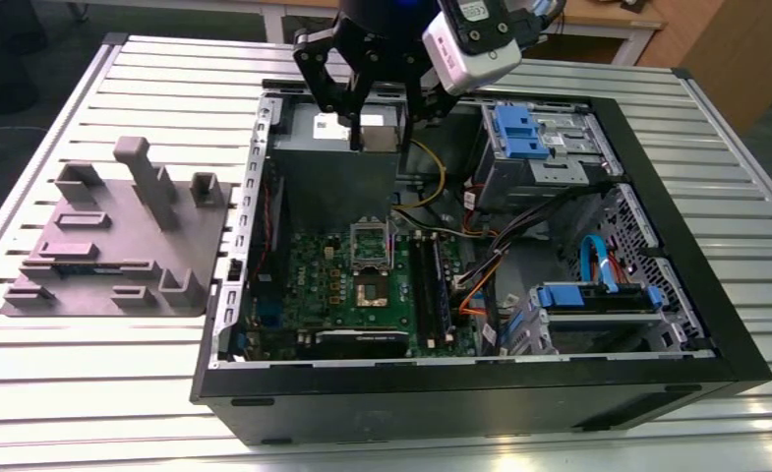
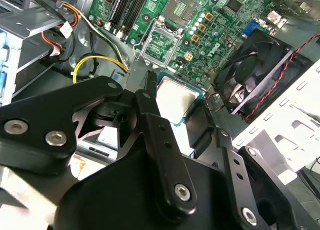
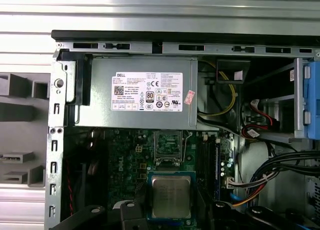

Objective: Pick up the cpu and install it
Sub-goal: 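Place the cpu into insertion slot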

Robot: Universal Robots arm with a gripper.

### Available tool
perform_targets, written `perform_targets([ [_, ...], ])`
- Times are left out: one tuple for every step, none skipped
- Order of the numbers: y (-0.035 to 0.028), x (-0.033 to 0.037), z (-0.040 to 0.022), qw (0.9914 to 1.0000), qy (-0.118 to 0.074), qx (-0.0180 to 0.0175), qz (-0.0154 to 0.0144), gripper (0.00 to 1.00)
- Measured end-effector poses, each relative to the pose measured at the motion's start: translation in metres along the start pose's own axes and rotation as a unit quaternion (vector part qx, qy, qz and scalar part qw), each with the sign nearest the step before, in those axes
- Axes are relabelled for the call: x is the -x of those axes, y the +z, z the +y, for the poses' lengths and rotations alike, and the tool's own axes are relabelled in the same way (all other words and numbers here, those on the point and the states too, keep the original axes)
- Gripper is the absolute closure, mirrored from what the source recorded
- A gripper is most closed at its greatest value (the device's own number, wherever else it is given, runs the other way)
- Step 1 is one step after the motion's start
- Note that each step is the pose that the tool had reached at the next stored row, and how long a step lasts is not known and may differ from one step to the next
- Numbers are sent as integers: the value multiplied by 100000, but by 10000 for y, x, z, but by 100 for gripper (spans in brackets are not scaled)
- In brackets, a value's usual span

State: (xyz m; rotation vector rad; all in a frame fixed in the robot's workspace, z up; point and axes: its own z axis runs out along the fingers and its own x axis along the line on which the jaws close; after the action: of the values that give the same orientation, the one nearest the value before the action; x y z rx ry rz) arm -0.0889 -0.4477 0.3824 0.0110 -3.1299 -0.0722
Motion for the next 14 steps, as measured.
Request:
perform_targets([
  [9, 0, -1, 100000, 0, -2, 4, 53],
  [20, 0, -2, 100000, 27, 0, 1, 53],
  [33, 1, -4, 100000, 88, -5, 1, 53],
  [47, 1, -8, 100000, 170, -6, -3, 53],
  [62, 2, -12, 100000, 283, -7, -7, 53],
  [77, 2, -16, 99999, 399, -3, -13, 53],
  [92, 2, -20, 99999, 488, 0, -17, 53],
  [105, 2, -23, 99998, 567, 0, -23, 53],
  [117, 3, -28, 99998, 662, 4, -28, 53],
  [126, 4, -36, 99997, 740, 0, -28, 53],
  [135, 4, -44, 99997, 824, 0, -33, 53],
  [141, 5, -54, 99996, 910, -4, -34, 53],
  [147, 5, -62, 99995, 995, 3, -39, 53],
  [157, 6, -63, 99994, 1097, -1, -56, 53],
])
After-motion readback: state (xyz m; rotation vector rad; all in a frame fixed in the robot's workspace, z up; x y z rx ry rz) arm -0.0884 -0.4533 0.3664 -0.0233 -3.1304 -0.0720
